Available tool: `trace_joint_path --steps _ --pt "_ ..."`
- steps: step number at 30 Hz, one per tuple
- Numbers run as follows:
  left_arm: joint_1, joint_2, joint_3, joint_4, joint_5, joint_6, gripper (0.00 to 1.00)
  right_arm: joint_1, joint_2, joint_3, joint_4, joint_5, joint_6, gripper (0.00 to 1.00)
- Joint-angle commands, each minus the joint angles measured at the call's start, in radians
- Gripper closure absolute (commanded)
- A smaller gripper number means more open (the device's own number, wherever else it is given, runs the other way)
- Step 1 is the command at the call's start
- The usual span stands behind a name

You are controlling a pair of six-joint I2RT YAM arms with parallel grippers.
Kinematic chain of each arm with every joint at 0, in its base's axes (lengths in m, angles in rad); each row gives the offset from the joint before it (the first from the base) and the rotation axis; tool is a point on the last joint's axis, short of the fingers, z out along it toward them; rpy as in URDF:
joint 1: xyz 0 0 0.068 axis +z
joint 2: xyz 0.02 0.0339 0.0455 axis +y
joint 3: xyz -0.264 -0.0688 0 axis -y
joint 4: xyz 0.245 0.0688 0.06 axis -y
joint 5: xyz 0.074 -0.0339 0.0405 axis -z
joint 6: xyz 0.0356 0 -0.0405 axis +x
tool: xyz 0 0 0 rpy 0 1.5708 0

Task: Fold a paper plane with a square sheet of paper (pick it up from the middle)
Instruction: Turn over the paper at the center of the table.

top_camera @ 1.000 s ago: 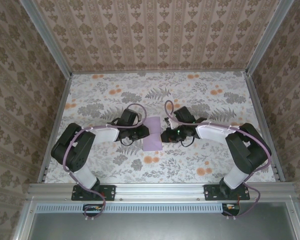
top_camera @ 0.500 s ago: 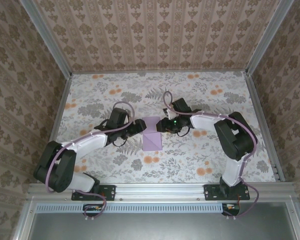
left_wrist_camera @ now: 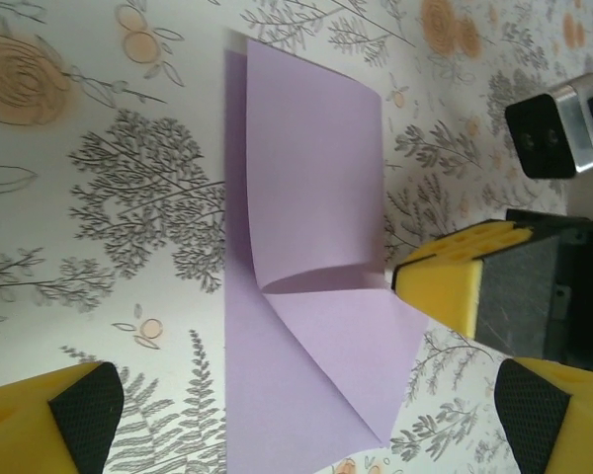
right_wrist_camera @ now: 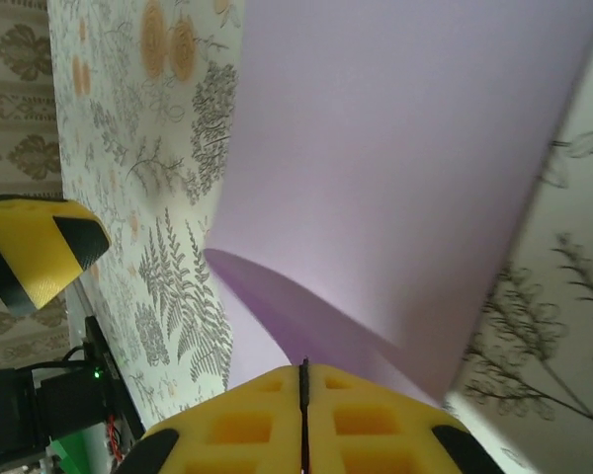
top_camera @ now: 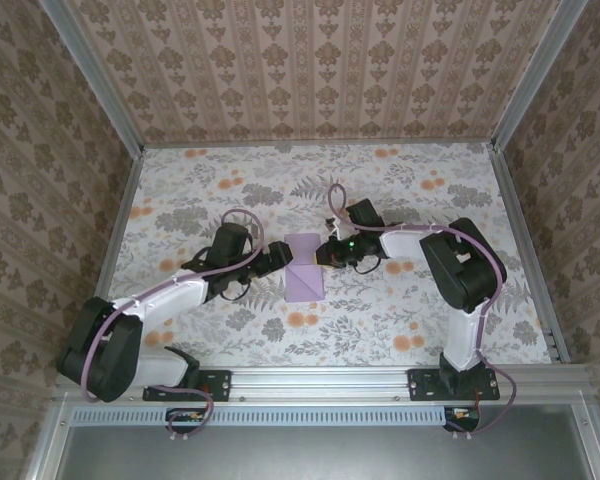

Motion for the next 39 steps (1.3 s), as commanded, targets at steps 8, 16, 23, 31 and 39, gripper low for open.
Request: trace_joint_path --steps 8,16,23,31,39 --pt "-0.042 0.144 0.004 0.204 0.138 -0.043 0.06 -0.042 -0.034 -0.072 0.127 -0.043 0.065 0.94" --pt "-0.076 0.298 0.110 0.214 0.177 -0.017 0.28 -0.044 -0.037 -0.079 0.126 -0.050 0.064 0.94" --pt "-0.082 0.377 0.152 0.239 0.186 -0.017 0.56 -0.048 -0.072 -0.080 0.079 -0.032 0.062 0.81" --pt "-0.082 0.364 0.138 0.246 0.167 0.028 0.81 -0.073 -0.223 -0.091 -0.084 0.150 0.053 0.43" --pt "-0.095 0.224 0.296 -0.252 -0.006 0.241 0.88 -0.077 -0.468 -0.123 -0.315 0.419 0.034 0.33"
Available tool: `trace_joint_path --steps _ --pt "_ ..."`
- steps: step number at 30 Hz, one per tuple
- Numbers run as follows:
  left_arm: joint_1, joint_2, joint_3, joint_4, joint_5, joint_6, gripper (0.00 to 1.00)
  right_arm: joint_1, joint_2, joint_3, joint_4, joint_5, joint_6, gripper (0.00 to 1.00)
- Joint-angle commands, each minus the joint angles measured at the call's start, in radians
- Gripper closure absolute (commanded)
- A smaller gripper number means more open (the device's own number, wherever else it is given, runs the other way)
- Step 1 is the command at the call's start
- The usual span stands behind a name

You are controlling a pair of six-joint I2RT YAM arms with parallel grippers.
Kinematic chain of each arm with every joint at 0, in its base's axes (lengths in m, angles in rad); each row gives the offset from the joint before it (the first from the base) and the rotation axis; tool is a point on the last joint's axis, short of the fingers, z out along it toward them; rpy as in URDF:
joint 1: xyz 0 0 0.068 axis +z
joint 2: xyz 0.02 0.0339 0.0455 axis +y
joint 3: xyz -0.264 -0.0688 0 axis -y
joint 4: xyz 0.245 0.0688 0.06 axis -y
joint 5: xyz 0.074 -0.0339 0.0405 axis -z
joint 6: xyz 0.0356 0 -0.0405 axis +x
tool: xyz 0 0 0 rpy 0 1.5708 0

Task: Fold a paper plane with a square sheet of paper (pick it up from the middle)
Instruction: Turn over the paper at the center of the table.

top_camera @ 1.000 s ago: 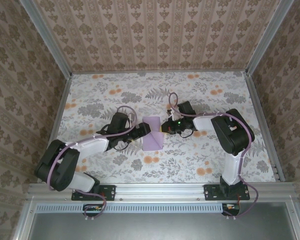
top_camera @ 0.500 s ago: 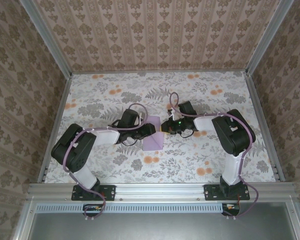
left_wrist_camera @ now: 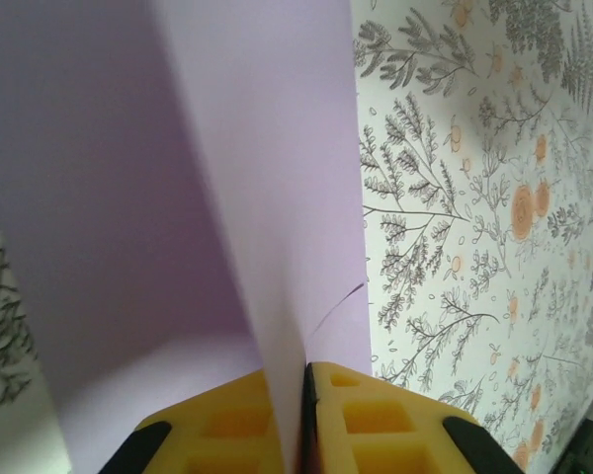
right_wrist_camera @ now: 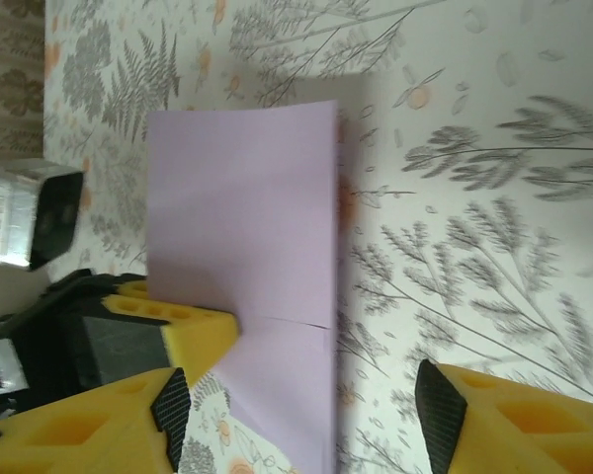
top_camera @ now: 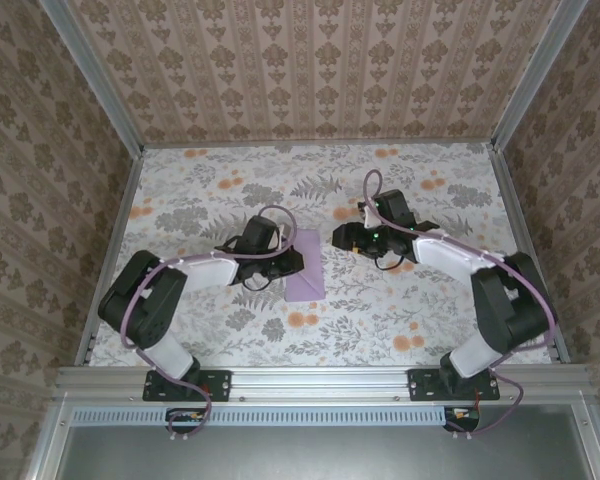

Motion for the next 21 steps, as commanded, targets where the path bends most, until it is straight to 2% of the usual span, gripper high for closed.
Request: trace_joint_path --steps 1,5,8,15,18,21 --pt "-0.024 -0.099 0.153 -0.374 -0.173 0.181 0.88 -0.006 -0.115 -0.026 -0.178 0.175 -0.022 0.31" --pt "-0.080 -0.141 0.340 -0.760 -0.435 0.302 0.88 -0.025 -0.257 -0.057 -0.266 0.205 -0.033 0.27" --pt "-0.113 -0.154 0.457 -0.956 -0.620 0.358 0.88 -0.029 -0.349 -0.082 -0.301 0.209 -0.031 0.25" --pt "-0.192 -0.080 0.699 -1.326 -1.151 0.345 0.89 -0.028 -0.509 -0.102 -0.392 0.263 -0.011 0.22" --pt "-0.218 -0.007 0.737 -1.405 -1.277 0.319 0.89 -0.029 -0.546 -0.112 -0.433 0.273 -0.001 0.22" --pt "-0.235 0.067 0.737 -1.424 -1.336 0.295 0.89 -0.028 -0.570 -0.123 -0.452 0.272 0.013 0.22"
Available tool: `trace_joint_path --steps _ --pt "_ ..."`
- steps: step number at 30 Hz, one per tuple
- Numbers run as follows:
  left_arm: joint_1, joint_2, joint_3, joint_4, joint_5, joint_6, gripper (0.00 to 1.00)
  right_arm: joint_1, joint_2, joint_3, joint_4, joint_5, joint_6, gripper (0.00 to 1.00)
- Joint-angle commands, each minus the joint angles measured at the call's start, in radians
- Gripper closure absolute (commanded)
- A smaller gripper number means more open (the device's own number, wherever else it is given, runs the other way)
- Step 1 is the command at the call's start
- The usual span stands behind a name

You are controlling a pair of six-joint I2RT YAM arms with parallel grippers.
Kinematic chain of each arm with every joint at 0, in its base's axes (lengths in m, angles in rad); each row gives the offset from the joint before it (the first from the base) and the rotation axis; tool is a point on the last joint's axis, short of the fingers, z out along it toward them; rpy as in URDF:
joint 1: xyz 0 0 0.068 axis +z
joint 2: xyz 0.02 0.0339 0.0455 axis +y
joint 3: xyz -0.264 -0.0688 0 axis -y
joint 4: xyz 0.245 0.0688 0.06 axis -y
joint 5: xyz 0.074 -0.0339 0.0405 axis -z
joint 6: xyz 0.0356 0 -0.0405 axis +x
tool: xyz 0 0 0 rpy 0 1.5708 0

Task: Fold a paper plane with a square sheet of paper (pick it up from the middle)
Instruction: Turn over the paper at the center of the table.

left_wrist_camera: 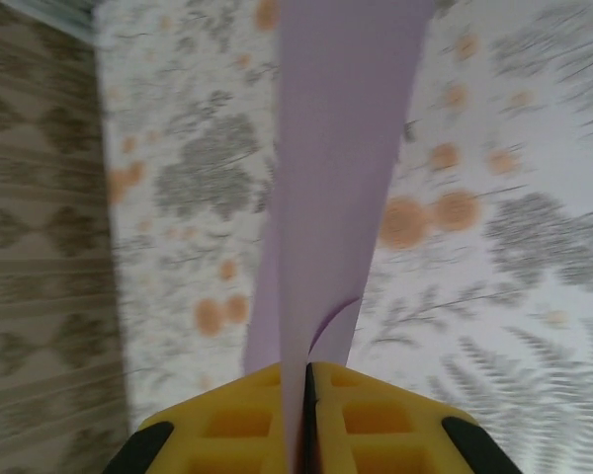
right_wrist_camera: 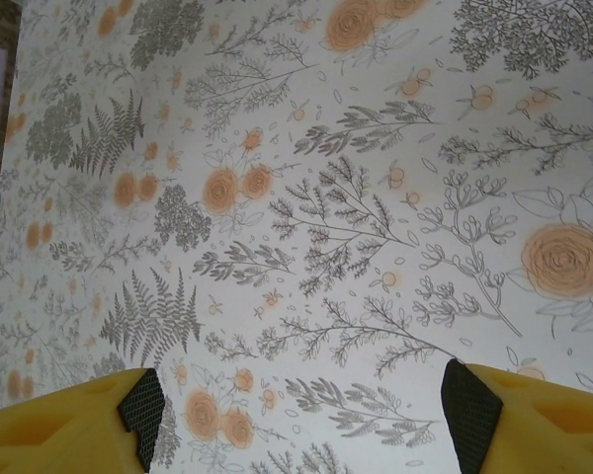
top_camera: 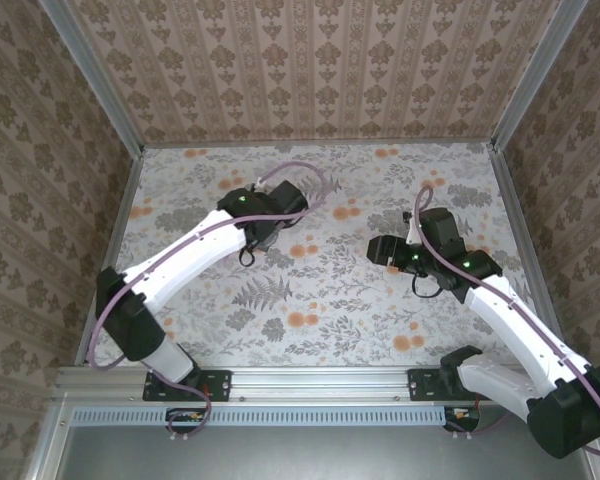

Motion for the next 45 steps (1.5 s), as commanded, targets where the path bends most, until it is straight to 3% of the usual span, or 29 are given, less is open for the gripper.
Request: trace_joint_path --steps 1,4,11,25,38,45 --pt "-0.022 0.099 0.008 -0.148 -0.208 -0.036 0.89 -0.003 -0.033 -0.029 -0.075 0.030 0.033 0.22" --pt "-0.042 0.193 -0.001 -0.138 -0.219 -0.076 0.89 -0.003 -0.054 -0.043 -0.081 0.031 0.047 0.22" --pt "-0.080 0.341 -0.060 0.050 -0.112 -0.067 0.89 -0.003 -0.068 -0.042 -0.123 0.046 0.056 0.22" --pt "-0.097 0.420 -0.100 0.309 0.198 -0.036 0.85 -0.004 -0.046 -0.074 -0.111 0.053 0.059 0.22" --pt "-0.083 0.423 -0.121 0.493 0.466 0.015 0.70 -0.009 -0.087 -0.097 -0.187 0.062 0.110 0.22" --pt "-0.032 0.343 -0.215 0.616 0.650 0.030 0.54 -0.011 -0.079 -0.094 -0.203 0.052 0.120 0.22"
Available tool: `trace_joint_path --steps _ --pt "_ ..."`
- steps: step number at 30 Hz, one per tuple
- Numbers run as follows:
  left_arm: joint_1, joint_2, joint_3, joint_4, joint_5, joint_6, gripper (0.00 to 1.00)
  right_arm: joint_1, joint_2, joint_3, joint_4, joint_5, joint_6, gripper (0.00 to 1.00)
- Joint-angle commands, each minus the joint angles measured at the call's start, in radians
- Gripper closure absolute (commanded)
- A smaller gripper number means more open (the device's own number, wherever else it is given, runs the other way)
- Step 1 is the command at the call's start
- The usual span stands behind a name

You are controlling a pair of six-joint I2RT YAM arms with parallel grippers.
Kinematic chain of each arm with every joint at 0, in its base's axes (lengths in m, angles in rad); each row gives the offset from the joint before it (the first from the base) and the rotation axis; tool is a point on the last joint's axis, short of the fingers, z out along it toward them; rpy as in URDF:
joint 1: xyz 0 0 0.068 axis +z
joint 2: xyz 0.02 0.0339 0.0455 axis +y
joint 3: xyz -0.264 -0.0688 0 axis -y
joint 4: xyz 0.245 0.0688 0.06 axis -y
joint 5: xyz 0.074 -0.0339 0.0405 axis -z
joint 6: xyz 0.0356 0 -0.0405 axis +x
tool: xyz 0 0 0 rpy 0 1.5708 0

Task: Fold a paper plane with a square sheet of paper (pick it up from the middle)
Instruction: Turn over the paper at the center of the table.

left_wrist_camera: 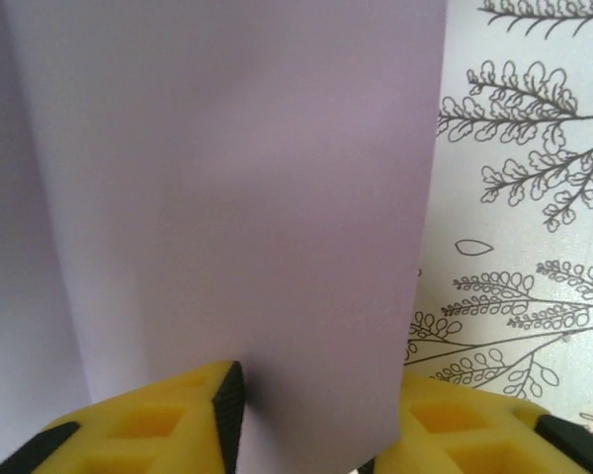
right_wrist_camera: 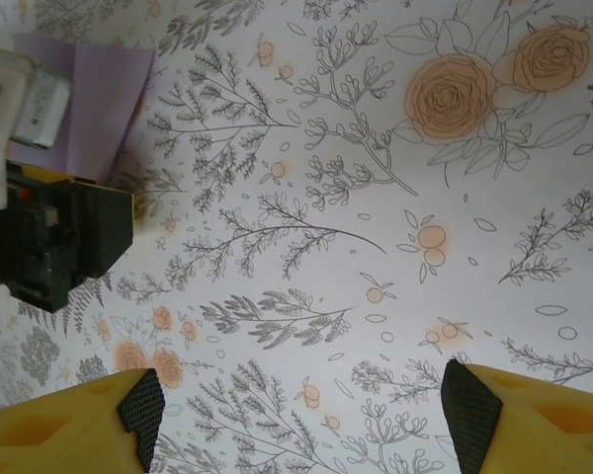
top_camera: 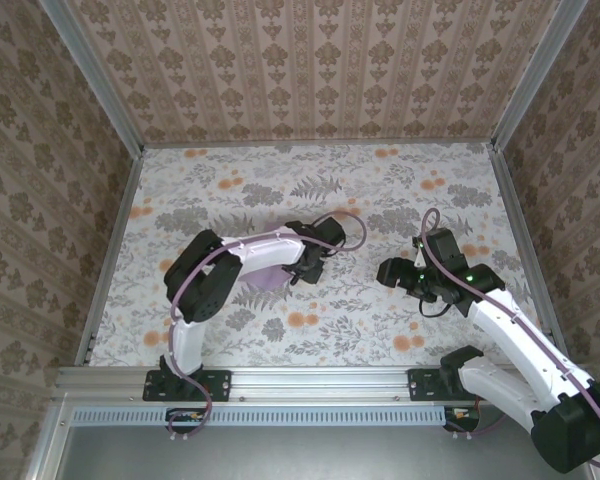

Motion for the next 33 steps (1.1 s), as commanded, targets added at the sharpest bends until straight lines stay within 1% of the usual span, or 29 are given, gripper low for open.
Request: trace_joint_path --steps 1,8,11,14,16,19,21,25,27,31,33 --pt "0.033 -0.044 -0.062 0.095 0.184 0.021 0.52 -0.007 -0.003 0.013 -0.041 0.011 0.019 0.22" --pt "0.078 -0.106 -0.156 0.206 0.351 0.037 0.38 -0.007 0.039 0.044 -0.049 0.001 0.032 0.22" --pt "0.097 -0.133 -0.202 0.247 0.411 0.038 0.36 -0.008 0.087 0.057 -0.009 -0.034 0.049 0.22" --pt "0.114 -0.158 -0.243 0.278 0.445 0.035 0.35 -0.008 0.147 0.073 0.050 -0.083 0.072 0.23" --pt "0.118 -0.177 -0.262 0.286 0.444 0.038 0.36 -0.009 0.187 0.086 0.079 -0.109 0.075 0.24" --pt "0.119 -0.217 -0.273 0.290 0.467 0.040 0.39 -0.008 0.230 0.102 0.106 -0.121 0.075 0.26" --pt "0.114 -0.254 -0.263 0.278 0.493 0.042 0.40 -0.008 0.246 0.105 0.131 -0.129 0.068 0.27" --pt "0.106 -0.385 -0.263 0.267 0.542 0.026 0.39 -0.008 0.268 0.120 0.141 -0.125 0.044 0.27" --pt "0.110 -0.462 -0.268 0.256 0.537 0.004 0.36 -0.007 0.279 0.126 0.141 -0.133 0.043 0.27" --pt "0.147 -0.615 -0.304 0.252 0.539 -0.038 0.19 -0.004 0.301 0.134 0.200 -0.174 0.058 0.28" --pt "0.185 -0.663 -0.326 0.241 0.535 -0.062 0.14 0.001 0.309 0.138 0.217 -0.186 0.062 0.28"
